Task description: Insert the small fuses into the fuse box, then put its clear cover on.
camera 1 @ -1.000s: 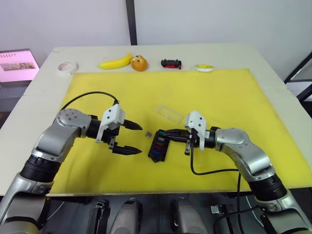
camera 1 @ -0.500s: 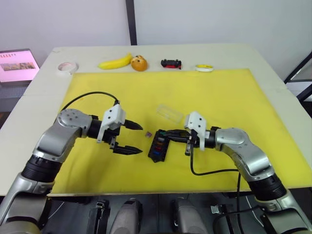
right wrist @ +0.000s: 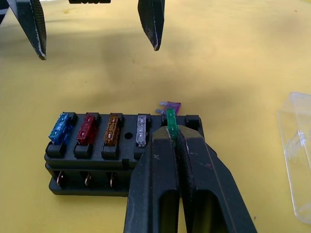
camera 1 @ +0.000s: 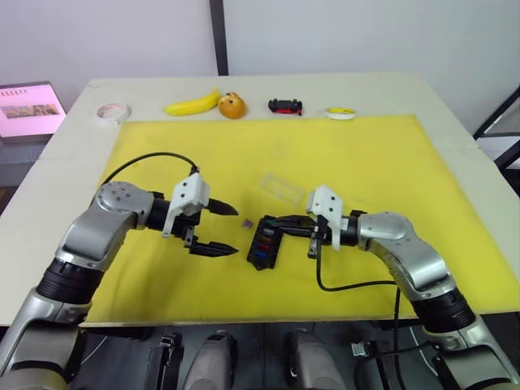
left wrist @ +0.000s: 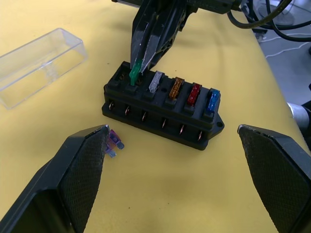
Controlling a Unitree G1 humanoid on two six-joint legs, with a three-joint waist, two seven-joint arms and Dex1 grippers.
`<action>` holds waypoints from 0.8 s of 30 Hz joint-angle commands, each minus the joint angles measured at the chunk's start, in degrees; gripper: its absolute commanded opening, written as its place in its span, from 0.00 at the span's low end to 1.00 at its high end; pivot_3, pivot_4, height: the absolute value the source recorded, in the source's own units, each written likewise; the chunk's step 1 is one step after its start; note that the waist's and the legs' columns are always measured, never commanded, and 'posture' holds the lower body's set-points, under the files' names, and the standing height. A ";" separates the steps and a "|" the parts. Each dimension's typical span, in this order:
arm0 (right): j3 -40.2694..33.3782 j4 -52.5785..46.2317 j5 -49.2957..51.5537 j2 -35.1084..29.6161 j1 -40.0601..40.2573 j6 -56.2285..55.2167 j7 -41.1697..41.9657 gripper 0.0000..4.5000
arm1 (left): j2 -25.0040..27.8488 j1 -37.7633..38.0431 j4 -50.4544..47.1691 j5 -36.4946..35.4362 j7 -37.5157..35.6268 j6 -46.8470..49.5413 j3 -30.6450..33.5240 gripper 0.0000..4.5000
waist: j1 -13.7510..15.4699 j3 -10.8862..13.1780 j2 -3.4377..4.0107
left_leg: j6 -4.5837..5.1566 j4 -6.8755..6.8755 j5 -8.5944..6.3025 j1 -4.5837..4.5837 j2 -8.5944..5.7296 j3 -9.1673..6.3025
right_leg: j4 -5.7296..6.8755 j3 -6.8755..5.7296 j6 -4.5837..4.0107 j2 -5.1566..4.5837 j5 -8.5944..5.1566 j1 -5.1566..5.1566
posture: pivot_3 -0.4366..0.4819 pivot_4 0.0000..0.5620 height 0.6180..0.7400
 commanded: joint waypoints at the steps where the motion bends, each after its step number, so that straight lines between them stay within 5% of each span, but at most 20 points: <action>1: -0.47 -0.31 -0.29 0.53 -1.38 -0.77 0.34 0.00 | 0.04 -0.10 -0.83 -0.11 0.08 -0.57 0.77 0.99 | -0.01 0.00 0.00 | 0.00 0.00 0.00 0.00 0.00 0.00 | 0.00 0.00 0.00 0.00 0.00 0.00 | 0.48 0.27 1.00; 22: 0.97 1.68 -2.81 -0.10 -2.21 0.12 1.59 0.00 | 0.04 0.31 -1.26 -0.15 0.65 -0.40 0.93 0.99 | -0.02 -0.01 0.00 | 0.00 0.03 0.00 0.03 -0.01 0.00 | 0.07 0.01 0.00 0.00 0.00 0.00 | 0.48 0.27 1.00; 24: 0.92 1.48 -2.82 -0.08 -2.20 0.32 1.72 0.15 | 0.03 0.30 -1.22 -0.14 0.67 -0.44 0.94 1.00 | -0.02 -0.01 0.00 | 0.00 0.03 0.00 0.03 -0.01 0.00 | 0.09 0.01 0.00 0.00 0.00 0.00 | 0.48 0.27 1.00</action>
